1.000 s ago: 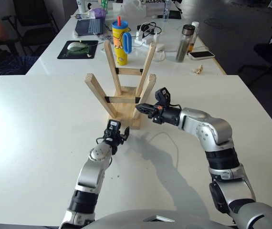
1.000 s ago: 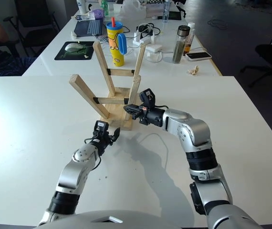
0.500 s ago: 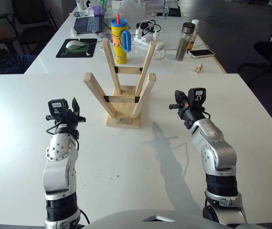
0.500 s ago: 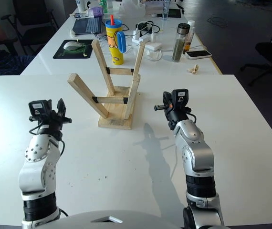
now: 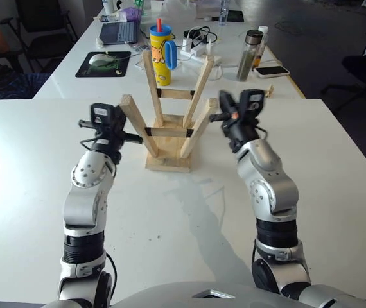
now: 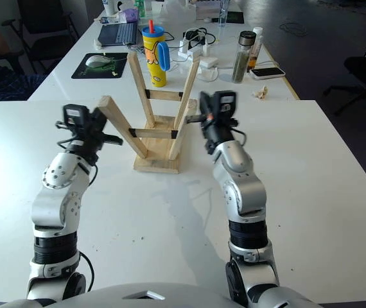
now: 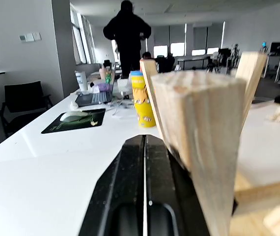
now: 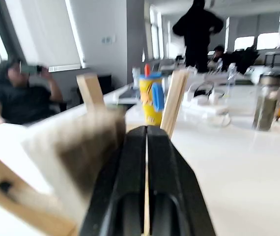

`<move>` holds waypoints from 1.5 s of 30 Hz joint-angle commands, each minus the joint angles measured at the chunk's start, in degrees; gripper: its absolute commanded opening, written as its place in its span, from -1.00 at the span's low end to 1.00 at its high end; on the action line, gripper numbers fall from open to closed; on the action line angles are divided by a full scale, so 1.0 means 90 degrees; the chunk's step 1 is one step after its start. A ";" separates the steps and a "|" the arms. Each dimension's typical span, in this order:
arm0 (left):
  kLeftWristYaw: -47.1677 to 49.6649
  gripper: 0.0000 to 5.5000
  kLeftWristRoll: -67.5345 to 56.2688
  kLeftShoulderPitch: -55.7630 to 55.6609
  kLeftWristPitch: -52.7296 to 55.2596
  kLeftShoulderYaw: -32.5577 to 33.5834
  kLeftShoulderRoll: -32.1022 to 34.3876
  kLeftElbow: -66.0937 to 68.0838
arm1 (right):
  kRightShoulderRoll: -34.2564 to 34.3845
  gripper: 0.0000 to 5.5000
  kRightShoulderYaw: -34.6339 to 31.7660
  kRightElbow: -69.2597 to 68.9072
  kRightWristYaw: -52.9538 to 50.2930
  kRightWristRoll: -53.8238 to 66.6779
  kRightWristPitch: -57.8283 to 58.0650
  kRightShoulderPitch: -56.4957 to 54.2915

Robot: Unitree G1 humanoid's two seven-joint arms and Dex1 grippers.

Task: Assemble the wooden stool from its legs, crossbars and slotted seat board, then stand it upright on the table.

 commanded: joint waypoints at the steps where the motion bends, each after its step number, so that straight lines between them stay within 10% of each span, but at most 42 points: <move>1: -0.0305 -1.00 0.0082 0.0150 0.0220 -0.0463 0.0172 0.0019 | -0.0613 -1.00 0.0700 0.0191 0.1389 0.0299 0.0452 0.0155; 18: 0.1186 -1.00 0.0624 -0.0020 -0.0496 0.1308 0.0382 0.0648 | 0.0161 -1.00 -0.1548 0.0614 -0.1220 -0.0628 -0.0568 0.0038; 21: 0.0745 -1.00 0.0457 -0.0443 -0.0894 0.0880 0.0293 0.0998 | 0.0489 -1.00 -0.0862 0.0624 -0.0720 -0.0456 -0.0708 -0.0179; 26: -0.2249 -1.00 0.0489 -0.0751 -0.0709 -0.2523 0.0564 0.1022 | 0.0687 -1.00 0.1862 0.0843 0.1546 -0.0123 0.0022 -0.0551; 35: -0.2275 -1.00 0.1170 0.0398 -0.0197 -0.1969 0.1918 0.1478 | -0.1341 -1.00 0.0521 0.1729 0.2008 -0.0605 0.0064 -0.0044; 45: -0.2264 -1.00 0.1468 -0.0024 -0.0279 -0.1874 0.2155 0.2322 | -0.0201 -1.00 -0.0003 0.4246 0.2160 -0.0560 -0.2834 -0.2191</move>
